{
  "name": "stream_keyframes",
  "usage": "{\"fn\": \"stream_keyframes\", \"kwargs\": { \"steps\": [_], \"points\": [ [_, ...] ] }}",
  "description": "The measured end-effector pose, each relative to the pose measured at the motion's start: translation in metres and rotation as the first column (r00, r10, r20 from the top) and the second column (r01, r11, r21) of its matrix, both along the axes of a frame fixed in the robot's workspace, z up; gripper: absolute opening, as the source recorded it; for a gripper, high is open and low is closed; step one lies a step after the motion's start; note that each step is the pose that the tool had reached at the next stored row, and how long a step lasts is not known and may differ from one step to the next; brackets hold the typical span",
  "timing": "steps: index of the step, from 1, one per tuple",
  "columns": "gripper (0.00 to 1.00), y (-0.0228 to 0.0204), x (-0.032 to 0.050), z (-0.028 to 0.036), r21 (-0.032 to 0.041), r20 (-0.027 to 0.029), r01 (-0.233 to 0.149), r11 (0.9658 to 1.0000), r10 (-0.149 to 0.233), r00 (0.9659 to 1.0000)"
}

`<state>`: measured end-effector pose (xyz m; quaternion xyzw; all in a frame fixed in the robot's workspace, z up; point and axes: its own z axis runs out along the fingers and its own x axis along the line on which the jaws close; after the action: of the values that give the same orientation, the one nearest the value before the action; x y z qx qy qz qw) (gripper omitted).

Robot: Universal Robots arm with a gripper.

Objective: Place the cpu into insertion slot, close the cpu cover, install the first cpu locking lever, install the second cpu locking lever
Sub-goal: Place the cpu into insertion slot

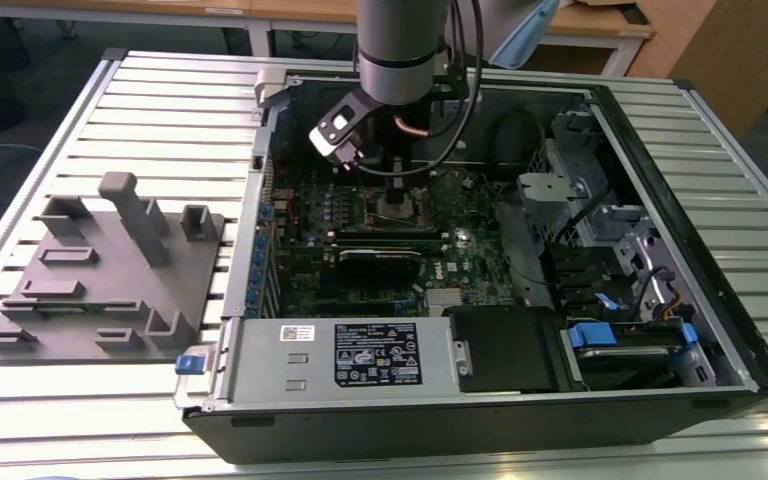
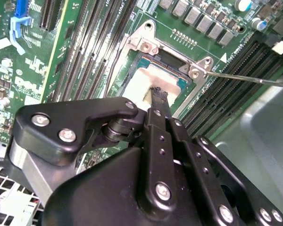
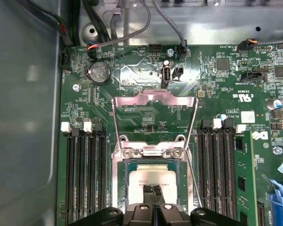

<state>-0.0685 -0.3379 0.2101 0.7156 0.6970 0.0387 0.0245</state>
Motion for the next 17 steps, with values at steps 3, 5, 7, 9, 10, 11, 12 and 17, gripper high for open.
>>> {"fn": "stream_keyframes", "kwargs": {
  "steps": [3,5,7,9,10,11,12,17],
  "points": [
    [0.11,0.0000,0.0000,0.0006,0.0002,0.0001,0.000,1.0000,0.000,1.0000],
    [0.11,0.0000,0.0000,0.0006,0.0001,0.0001,0.000,1.0000,0.000,1.0000],
    [0.11,0.0000,0.0000,0.0009,0.0000,0.0000,0.000,1.0000,0.000,1.0000],
    [0.11,-0.0001,0.0000,0.0024,-0.0003,-0.0003,0.000,1.0000,0.000,1.0000],
    [0.11,0.0000,0.0000,0.0031,0.0000,-0.0001,0.000,1.0000,0.000,1.0000],
    [0.11,0.0000,0.0000,0.0040,-0.0001,-0.0001,0.000,1.0000,0.000,1.0000],
    [0.11,0.0000,0.0000,0.0043,-0.0001,-0.0001,0.000,1.0000,0.000,1.0000],
    [0.11,0.0000,0.0000,0.0044,0.0001,0.0000,0.000,1.0000,0.000,1.0000]
  ]
}}
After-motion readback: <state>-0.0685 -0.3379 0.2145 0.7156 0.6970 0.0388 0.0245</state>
